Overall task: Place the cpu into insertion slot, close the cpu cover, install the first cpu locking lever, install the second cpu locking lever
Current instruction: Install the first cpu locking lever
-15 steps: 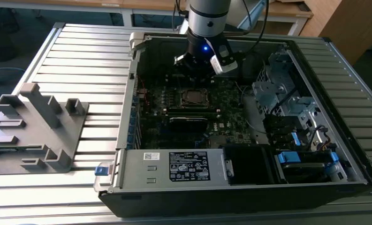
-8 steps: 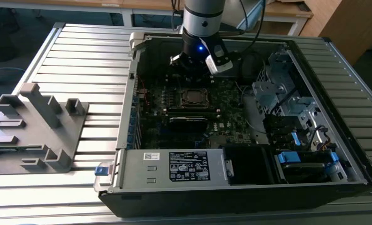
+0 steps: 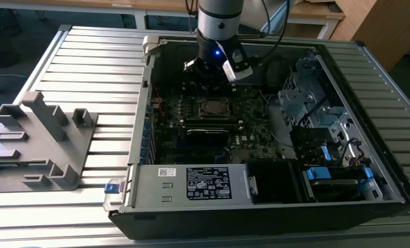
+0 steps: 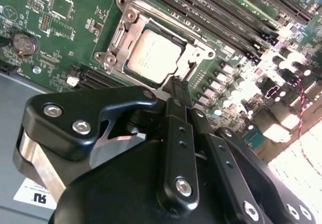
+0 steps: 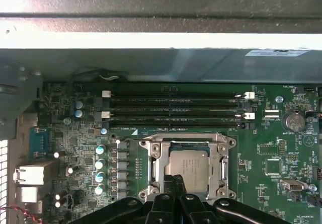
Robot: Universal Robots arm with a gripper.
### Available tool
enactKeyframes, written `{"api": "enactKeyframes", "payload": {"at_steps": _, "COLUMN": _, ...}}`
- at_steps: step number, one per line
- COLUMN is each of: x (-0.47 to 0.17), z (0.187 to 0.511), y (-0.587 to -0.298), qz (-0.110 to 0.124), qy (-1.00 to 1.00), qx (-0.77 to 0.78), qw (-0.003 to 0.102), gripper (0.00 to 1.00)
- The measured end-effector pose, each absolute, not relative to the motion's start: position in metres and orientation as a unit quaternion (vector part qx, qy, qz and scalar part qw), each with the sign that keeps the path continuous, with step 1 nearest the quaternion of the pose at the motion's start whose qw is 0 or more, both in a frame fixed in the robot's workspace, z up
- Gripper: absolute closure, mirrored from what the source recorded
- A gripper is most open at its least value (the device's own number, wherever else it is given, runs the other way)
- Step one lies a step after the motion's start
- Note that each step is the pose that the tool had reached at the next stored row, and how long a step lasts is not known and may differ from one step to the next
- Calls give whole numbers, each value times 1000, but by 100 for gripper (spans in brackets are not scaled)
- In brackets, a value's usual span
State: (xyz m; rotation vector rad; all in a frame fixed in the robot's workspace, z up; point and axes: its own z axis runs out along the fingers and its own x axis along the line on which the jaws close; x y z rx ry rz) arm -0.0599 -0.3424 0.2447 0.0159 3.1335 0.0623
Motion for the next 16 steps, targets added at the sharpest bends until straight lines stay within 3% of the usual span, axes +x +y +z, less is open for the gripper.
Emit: {"api": "enactKeyframes", "payload": {"at_steps": 16, "x": -60, "z": 256, "y": -342, "qz": 20, "qy": 1000, "qx": 5, "qw": 4, "gripper": 89}}
